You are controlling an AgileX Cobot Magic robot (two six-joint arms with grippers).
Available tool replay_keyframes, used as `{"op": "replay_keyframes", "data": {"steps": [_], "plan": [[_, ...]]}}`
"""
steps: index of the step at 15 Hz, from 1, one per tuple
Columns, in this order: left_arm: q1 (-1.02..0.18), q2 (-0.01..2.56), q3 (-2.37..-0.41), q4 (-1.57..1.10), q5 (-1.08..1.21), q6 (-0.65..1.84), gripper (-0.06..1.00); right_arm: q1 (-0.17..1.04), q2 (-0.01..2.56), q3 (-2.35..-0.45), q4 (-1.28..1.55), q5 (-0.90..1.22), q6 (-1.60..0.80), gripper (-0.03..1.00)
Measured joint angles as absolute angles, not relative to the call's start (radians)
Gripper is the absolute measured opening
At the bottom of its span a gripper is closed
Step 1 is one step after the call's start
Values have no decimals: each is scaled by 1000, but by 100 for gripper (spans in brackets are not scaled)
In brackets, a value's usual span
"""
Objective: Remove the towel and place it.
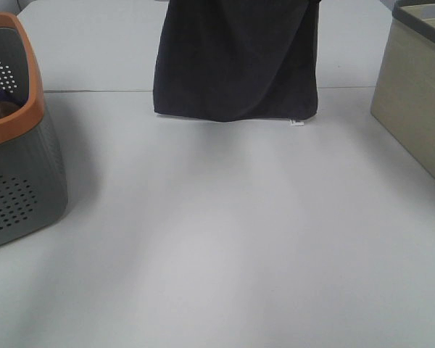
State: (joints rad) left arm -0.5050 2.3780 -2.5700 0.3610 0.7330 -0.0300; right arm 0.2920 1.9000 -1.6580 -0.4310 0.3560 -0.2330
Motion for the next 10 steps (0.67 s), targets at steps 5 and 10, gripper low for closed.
{"op": "replay_keyframes", "data": {"steps": [5, 10], "plan": [[-454, 2389, -2570, 385, 635, -37, 0, 291, 2027, -1833, -431, 305, -215, 0], [-453, 2414, -2570, 330, 819, -18, 0, 269, 2095, -1839, -392, 348, -215, 0]]}}
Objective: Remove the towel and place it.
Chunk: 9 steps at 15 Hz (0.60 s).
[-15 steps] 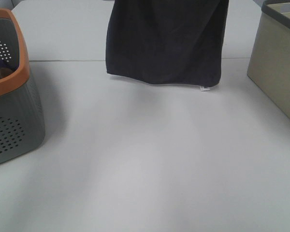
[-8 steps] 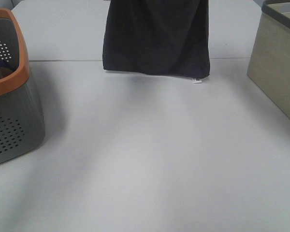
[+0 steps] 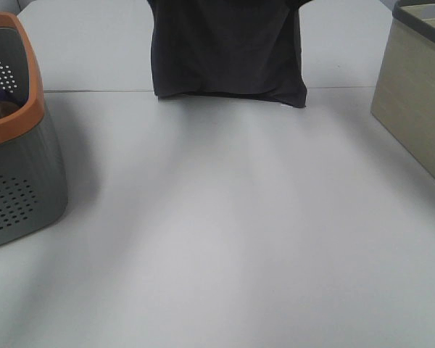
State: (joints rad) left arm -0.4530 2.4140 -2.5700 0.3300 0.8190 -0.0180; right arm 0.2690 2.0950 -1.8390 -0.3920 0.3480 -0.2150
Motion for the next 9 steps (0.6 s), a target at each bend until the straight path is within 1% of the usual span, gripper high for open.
{"op": "replay_keyframes", "data": {"steps": [1, 2, 3, 4, 7, 9], "plan": [[-453, 2418, -2570, 275, 896, 16, 0, 267, 2103, -1839, -347, 416, -215, 0], [-452, 2419, -2570, 167, 1040, 84, 0, 267, 2106, -1839, -194, 593, -259, 0], [-452, 2419, -2570, 123, 1114, 107, 0, 267, 2106, -1839, -96, 694, -307, 0], [-452, 2419, -2570, 83, 1177, 125, 0, 267, 2107, -1839, -54, 750, -336, 0], [-452, 2419, -2559, 0, 1210, 156, 0, 267, 2127, -1839, 41, 1033, -420, 0], [-459, 2419, -2492, -49, 1211, 174, 0, 267, 2166, -1839, 44, 1164, -428, 0]]}}
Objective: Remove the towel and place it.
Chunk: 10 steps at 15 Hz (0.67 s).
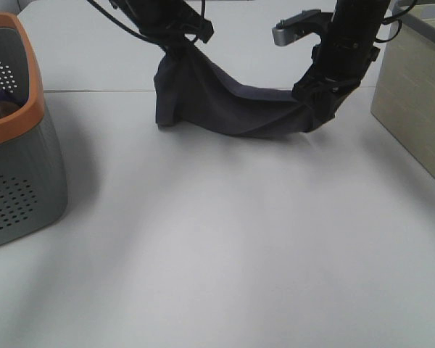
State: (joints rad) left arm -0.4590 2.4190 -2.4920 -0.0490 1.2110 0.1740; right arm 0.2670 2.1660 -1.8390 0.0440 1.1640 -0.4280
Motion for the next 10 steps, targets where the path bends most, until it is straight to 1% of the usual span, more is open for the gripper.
{"op": "replay_keyframes", "data": {"steps": [2, 5, 6, 8, 10], "plan": [[-468, 2418, -2406, -61, 1212, 181, 0, 267, 2181, -1839, 44, 1208, -428, 0], [-485, 2357, -2200, -62, 1212, 195, 0, 267, 2179, -1833, 43, 1212, -411, 0], [-490, 2330, -2129, -62, 1211, 202, 0, 267, 2177, -1807, 43, 1211, -401, 0], [-502, 2293, -2007, -64, 1215, 207, 0, 267, 2154, -1693, 43, 1213, -379, 0], [-514, 2275, -1938, -73, 1216, 215, 0, 267, 2124, -1622, 26, 1213, -371, 0]]}}
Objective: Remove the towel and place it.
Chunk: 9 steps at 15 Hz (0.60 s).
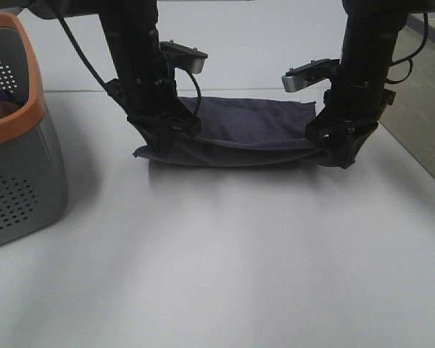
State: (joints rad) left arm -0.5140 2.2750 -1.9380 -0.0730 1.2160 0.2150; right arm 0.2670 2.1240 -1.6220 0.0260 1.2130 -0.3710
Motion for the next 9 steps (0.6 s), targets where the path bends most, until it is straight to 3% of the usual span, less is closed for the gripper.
{"op": "replay_keyframes", "data": {"steps": [9], "plan": [[-572, 2214, -1707, -113, 1215, 239, 0, 267, 2106, -1504, 0, 1213, -348, 0]]}}
